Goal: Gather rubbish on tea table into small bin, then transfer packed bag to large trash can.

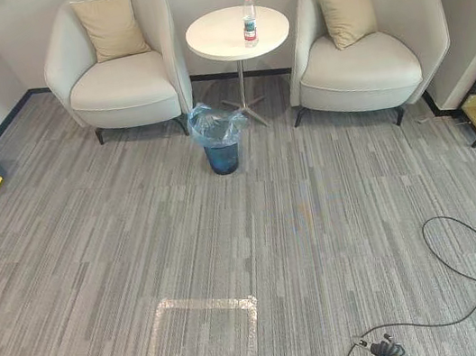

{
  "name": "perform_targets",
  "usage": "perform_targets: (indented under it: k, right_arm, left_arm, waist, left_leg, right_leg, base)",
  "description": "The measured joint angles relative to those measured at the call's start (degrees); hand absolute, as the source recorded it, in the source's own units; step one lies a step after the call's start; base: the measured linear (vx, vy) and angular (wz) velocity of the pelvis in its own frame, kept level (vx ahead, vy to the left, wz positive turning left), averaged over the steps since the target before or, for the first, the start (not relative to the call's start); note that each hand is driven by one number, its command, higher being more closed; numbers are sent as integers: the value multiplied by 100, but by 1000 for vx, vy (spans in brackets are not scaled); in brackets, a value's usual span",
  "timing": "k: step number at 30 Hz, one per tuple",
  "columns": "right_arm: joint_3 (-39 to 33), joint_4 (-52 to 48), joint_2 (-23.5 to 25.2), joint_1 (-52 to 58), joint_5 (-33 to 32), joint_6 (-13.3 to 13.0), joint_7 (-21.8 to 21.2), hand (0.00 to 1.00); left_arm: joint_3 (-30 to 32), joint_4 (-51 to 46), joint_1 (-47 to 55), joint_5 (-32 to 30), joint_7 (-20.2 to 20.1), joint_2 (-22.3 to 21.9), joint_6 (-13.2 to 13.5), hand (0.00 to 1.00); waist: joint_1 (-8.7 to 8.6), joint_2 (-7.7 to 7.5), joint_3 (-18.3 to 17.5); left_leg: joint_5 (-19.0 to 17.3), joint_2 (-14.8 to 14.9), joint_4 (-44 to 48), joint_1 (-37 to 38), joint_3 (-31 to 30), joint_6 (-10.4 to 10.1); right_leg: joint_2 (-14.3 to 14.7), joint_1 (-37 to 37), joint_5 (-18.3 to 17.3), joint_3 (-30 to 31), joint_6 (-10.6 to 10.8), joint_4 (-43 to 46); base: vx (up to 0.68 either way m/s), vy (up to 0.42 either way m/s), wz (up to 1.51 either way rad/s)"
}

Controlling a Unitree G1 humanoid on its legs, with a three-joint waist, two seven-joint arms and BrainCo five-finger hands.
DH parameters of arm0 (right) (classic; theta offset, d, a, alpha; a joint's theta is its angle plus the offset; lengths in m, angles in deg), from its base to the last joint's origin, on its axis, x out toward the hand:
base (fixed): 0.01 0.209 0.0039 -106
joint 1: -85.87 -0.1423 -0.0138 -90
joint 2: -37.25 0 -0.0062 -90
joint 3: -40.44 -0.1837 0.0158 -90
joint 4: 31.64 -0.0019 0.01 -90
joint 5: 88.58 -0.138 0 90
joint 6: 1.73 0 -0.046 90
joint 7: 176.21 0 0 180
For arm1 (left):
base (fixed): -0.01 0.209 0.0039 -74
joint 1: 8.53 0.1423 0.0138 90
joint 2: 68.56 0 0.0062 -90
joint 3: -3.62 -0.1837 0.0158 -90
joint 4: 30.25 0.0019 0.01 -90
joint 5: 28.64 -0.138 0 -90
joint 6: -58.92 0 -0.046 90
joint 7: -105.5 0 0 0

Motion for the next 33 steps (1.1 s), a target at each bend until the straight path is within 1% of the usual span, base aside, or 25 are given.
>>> perform_targets:
  k: [10,15,26,31,32,33]
  right_arm:
    - [32,107,-4,-60,-1,-5,25,0]
    - [37,120,2,-87,-1,-6,18,0]
    - [169,110,-5,-90,-14,-7,-35,0]
    - [198,72,-3,-87,-64,-11,-46,0]
    - [196,65,-3,-86,-109,-16,-45,0]
    - [192,48,-3,-85,-160,-18,-47,0]
  left_arm:
    - [13,48,-26,26,1,9,-2,0]
    - [18,62,-32,220,-1,25,-2,0]
    - [26,62,-33,235,-8,28,-9,0]
    - [228,58,-28,236,-18,-9,-20,0]
    - [236,56,-33,238,-19,-3,-23,0]
    - [241,39,-42,251,-21,8,-23,0]
  waist:
    - [-2,-24,18]
    - [-1,-54,77]
    - [-2,-56,93]
    - [-12,-64,117]
    - [-18,-74,128]
    - [-19,-81,170]
  left_leg:
    - [0,0,-25,-1,0,0]
    - [-1,0,-13,7,0,0]
    - [-1,1,-6,-1,3,-1]
    - [-16,14,13,-114,18,-16]
    - [-88,15,146,-185,19,-41]
    - [-311,30,542,-331,35,-44]
  right_leg:
    - [0,1,8,-26,-12,-35]
    - [2,58,44,-39,-34,-114]
    - [3,64,50,-45,-45,-141]
    - [12,7,69,-49,-75,-177]
    - [5,2,68,-51,-75,-172]
    - [-5,18,57,-47,-69,-132]
  base:
    - [-15,-15,0]
    - [-17,-34,1]
    - [-22,-28,0]
    - [-12,-36,0]
    - [21,-41,0]
    - [30,-35,-3]
